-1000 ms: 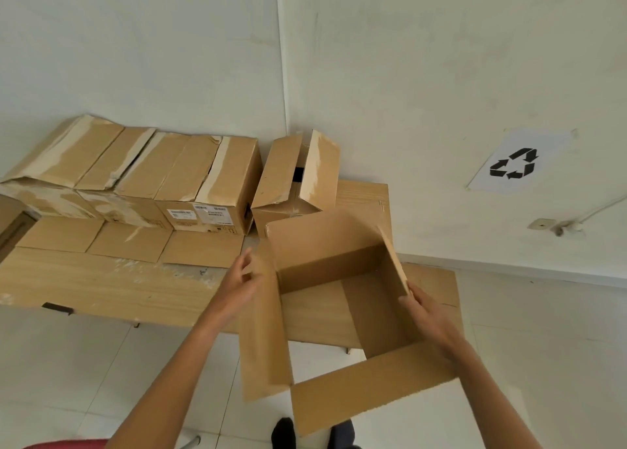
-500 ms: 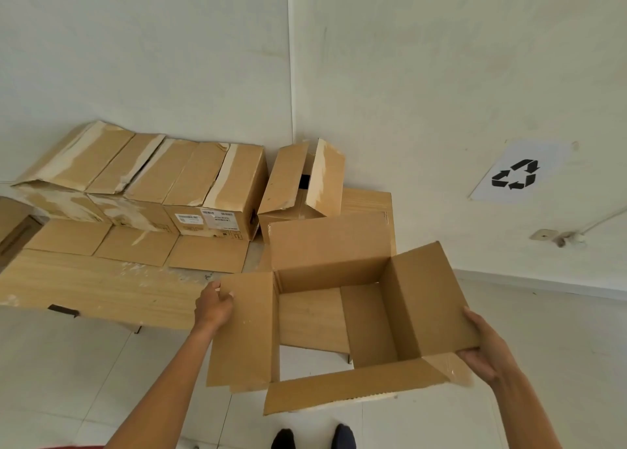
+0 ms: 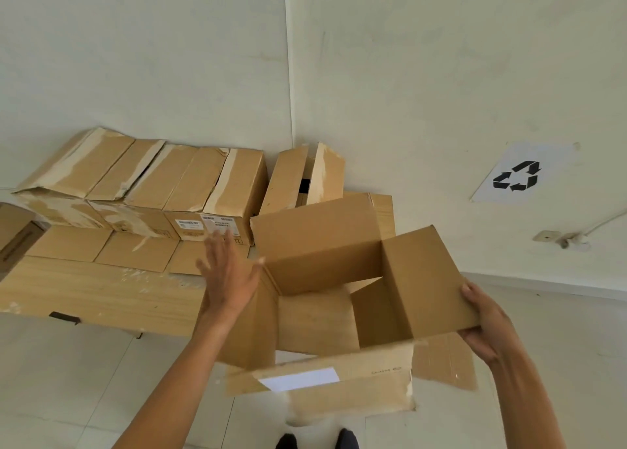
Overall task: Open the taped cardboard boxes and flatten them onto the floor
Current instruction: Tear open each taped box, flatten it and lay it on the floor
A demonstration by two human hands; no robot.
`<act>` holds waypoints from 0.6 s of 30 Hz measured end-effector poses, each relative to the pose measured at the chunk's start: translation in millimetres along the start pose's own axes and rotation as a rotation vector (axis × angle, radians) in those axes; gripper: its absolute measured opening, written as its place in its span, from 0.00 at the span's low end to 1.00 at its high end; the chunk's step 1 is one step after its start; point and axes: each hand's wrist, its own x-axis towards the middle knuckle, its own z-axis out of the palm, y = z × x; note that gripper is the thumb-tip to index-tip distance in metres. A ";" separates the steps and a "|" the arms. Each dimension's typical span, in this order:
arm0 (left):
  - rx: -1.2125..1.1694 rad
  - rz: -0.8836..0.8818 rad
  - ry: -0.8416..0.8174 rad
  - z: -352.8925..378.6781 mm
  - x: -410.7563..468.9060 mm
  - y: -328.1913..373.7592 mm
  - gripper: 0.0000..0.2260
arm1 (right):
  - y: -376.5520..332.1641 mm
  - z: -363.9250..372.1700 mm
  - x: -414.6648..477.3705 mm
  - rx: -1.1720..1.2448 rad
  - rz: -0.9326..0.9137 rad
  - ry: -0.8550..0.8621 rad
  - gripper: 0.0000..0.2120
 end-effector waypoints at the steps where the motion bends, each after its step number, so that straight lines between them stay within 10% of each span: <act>1: -0.080 0.112 -0.066 -19.3 -1.3 19.3 0.41 | -6.6 9.9 1.5 -0.007 -0.016 -0.005 0.17; 6: -0.161 0.395 -0.800 -78.1 -35.3 97.8 0.52 | -16.4 57.5 12.5 -0.011 -0.027 0.072 0.17; 11: 0.217 0.616 -0.365 -51.8 -45.6 108.6 0.18 | -10.1 97.3 14.6 -0.171 -0.090 0.068 0.18; 18: 0.165 0.484 -0.354 -34.2 -22.2 72.6 0.17 | 11.1 127.2 -0.1 -0.458 -0.229 -0.199 0.23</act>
